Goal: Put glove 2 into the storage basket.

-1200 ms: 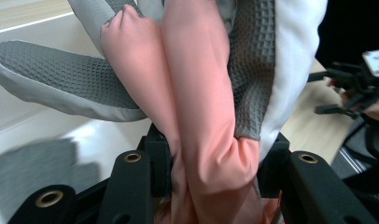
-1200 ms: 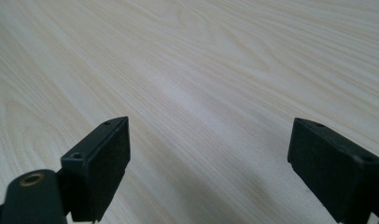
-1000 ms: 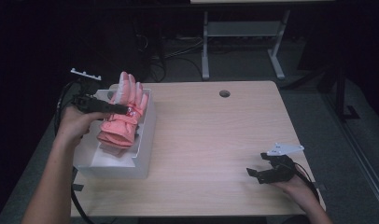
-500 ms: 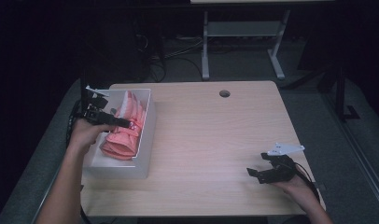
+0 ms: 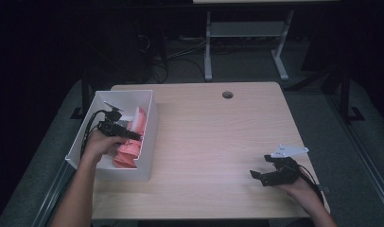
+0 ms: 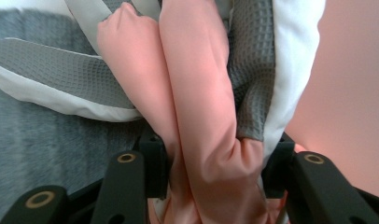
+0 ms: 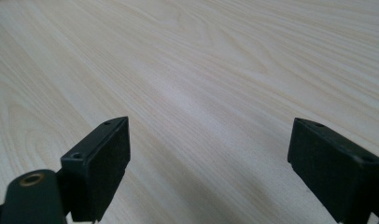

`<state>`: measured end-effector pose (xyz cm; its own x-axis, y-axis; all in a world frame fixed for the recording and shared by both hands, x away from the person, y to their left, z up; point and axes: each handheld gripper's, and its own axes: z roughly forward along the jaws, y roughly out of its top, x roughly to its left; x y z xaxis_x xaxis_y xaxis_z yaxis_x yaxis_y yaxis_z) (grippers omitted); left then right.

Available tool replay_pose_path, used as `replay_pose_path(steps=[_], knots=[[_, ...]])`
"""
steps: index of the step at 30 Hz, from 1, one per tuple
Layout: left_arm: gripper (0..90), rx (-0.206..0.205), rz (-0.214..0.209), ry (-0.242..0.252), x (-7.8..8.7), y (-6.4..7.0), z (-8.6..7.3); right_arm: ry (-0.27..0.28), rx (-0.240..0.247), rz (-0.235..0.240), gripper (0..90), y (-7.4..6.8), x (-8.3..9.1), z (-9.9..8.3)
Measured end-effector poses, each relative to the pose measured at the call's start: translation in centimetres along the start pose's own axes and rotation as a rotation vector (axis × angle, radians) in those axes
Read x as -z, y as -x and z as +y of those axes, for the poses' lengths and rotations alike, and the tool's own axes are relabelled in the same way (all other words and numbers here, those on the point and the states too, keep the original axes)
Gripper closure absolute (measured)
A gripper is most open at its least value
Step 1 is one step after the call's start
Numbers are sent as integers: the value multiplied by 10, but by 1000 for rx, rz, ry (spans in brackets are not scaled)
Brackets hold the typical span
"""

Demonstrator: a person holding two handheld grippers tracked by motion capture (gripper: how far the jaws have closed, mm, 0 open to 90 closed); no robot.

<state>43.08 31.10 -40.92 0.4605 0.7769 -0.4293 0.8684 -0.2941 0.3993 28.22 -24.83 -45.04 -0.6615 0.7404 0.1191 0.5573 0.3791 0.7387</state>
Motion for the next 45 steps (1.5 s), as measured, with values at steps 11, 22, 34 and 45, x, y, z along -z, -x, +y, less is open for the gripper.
replay_pose_path(steps=[11,22,34,45], knots=[[160,5,62,33,16,3,3,3,-2,5,128,1,1,0],[151,-61,96,124,57,28,12,6,9,5,128,0,1,2],[151,-237,72,217,77,91,28,2,1,6,128,-1,1,2],[152,-384,-5,268,45,162,30,8,6,7,128,-1,1,2]])
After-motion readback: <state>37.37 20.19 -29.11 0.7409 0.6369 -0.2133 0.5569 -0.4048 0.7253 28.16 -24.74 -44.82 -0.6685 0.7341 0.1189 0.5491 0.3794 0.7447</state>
